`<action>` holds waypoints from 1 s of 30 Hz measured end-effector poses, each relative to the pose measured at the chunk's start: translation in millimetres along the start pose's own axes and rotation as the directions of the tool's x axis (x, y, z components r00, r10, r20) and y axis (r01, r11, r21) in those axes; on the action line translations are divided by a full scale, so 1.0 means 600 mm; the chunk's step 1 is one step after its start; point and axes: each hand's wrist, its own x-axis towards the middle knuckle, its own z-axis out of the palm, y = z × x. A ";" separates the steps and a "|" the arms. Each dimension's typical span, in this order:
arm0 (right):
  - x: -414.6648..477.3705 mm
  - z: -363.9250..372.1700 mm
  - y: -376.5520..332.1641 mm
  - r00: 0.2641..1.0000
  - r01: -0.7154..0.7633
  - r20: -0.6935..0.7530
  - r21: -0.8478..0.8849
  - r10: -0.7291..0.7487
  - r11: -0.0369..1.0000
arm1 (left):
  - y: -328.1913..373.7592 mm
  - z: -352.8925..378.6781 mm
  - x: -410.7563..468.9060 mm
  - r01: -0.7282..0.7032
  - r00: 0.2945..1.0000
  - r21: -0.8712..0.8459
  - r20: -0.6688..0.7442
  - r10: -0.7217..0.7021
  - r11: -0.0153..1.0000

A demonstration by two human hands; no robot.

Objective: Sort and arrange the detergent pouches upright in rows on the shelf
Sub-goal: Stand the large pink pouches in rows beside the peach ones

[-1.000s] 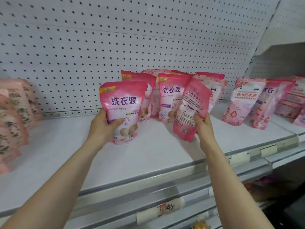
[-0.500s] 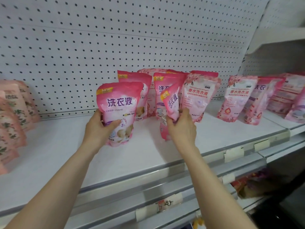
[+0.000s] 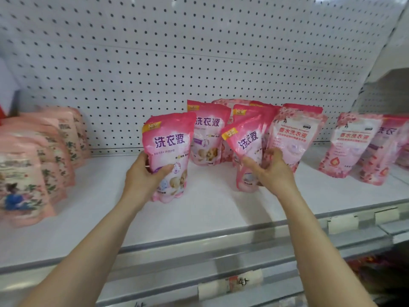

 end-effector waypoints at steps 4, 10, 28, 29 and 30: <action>0.022 -0.018 0.003 0.996 -0.088 0.029 0.381 0.083 0.921 | -0.003 -0.005 0.002 0.021 0.997 -0.090 0.078 -0.014 0.996; 0.053 -0.008 0.037 0.952 -0.181 0.306 0.520 0.016 0.835 | -0.005 -0.002 0.004 0.047 0.999 -0.193 0.028 -0.043 0.980; 0.065 0.214 -0.221 0.830 -0.070 0.456 0.657 -0.322 0.750 | -0.056 -0.150 -0.047 0.029 0.972 -0.325 -0.211 -0.102 0.945; 0.069 0.248 -0.238 0.816 -0.093 0.480 0.659 -0.322 0.747 | -0.059 -0.156 -0.047 0.030 0.973 -0.316 -0.208 -0.100 0.948; 0.074 0.280 -0.254 0.812 -0.108 0.494 0.652 -0.312 0.751 | -0.062 -0.161 -0.046 0.029 0.974 -0.307 -0.207 -0.097 0.951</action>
